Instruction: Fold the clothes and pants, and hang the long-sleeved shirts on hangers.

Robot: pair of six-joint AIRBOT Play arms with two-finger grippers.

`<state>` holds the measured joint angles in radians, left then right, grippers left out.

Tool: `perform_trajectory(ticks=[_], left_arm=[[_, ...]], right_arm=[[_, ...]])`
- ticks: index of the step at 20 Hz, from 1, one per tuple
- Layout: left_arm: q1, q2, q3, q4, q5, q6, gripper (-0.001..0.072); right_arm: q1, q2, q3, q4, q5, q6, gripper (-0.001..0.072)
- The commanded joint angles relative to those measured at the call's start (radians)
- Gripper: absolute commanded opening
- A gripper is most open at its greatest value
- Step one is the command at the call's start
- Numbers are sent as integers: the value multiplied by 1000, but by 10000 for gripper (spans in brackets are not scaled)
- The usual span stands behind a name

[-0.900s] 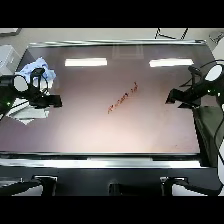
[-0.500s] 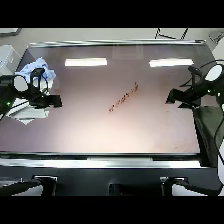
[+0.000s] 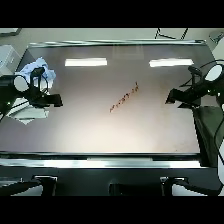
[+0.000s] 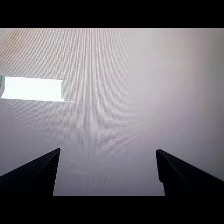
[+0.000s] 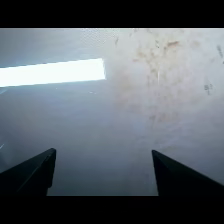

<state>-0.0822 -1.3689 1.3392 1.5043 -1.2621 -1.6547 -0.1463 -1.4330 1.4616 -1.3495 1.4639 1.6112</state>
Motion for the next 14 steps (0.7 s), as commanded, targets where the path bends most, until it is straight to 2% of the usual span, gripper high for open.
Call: perform_trajectory(ticks=[1,3,4,5,6,8,9,10,11,12,14], left_arm=[[-1,-18,0,-41,97,-23,718],[-1,-35,0,-83,185,-23,718],[0,-39,0,-82,272,-41,718],[15,-39,3,-71,352,-91,720],[58,-42,24,-72,402,-186,720],[218,-61,92,-100,369,-296,720],[324,-73,115,-172,322,-309,720],[447,-80,118,-278,270,-294,720],[555,-87,118,-366,205,-230,720],[656,-96,117,-415,134,-166,720],[797,-105,93,-417,71,-124,720]], right_arm=[[1,-1,0,2,-39,-11,697],[1,-1,0,2,-143,-19,697],[1,-1,0,3,-184,-19,696],[1,-1,0,3,-220,-19,693],[1,-1,0,2,-238,-19,688],[1,-1,0,-16,-242,-19,688],[1,-1,0,-30,-233,-19,688],[1,-1,0,-35,-216,-19,688],[1,-1,-1,-38,-197,-29,688],[1,-1,-1,-42,-180,-35,688],[1,-1,-2,-42,-173,-35,688]])
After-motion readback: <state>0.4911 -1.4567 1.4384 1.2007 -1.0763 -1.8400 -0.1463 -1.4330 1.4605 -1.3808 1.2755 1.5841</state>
